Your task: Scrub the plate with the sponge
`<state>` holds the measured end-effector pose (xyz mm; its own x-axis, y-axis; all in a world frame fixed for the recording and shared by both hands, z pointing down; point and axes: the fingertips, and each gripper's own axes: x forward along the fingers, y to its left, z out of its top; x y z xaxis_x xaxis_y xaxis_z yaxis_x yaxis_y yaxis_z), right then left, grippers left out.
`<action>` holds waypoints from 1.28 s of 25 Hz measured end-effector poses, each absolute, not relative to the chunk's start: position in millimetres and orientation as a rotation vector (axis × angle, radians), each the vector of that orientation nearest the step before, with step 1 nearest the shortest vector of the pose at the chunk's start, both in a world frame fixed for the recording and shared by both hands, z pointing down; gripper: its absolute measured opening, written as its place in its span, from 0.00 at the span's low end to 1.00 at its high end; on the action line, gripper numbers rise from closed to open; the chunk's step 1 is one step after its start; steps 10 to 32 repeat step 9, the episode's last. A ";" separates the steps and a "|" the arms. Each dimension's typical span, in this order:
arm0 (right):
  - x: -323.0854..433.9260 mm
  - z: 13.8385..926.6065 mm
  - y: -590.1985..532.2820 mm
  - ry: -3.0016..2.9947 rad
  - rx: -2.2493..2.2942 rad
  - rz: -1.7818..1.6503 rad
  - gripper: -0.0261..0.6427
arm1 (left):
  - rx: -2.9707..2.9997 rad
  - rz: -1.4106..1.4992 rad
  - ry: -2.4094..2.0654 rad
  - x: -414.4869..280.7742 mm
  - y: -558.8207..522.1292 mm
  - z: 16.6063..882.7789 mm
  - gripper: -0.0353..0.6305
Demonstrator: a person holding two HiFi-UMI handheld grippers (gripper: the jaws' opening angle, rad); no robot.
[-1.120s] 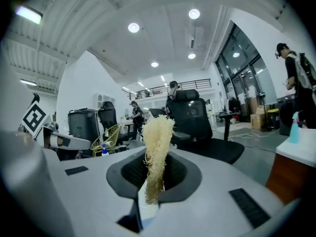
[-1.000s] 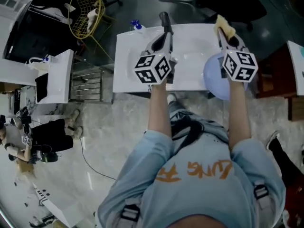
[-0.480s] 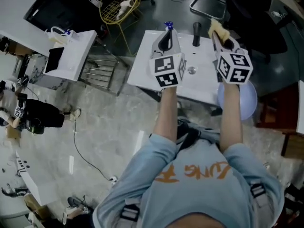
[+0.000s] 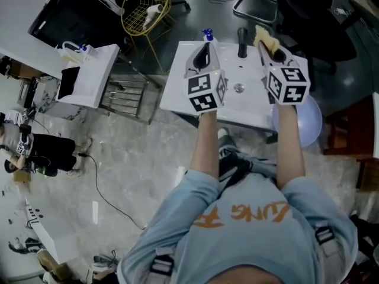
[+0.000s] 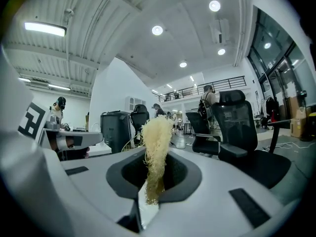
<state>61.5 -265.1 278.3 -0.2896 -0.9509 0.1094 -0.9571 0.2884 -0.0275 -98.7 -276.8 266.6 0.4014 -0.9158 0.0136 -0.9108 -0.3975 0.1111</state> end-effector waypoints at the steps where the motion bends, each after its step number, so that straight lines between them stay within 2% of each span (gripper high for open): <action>1: 63.5 278.5 -264.8 -2.461 1.832 0.131 0.09 | 2.547 -0.077 -1.654 -96.9 -277.1 267.5 0.06; 32: 78.5 274.4 -269.9 -2.446 1.844 0.101 0.09 | 2.521 -0.107 -1.664 -100.3 -286.1 268.4 0.06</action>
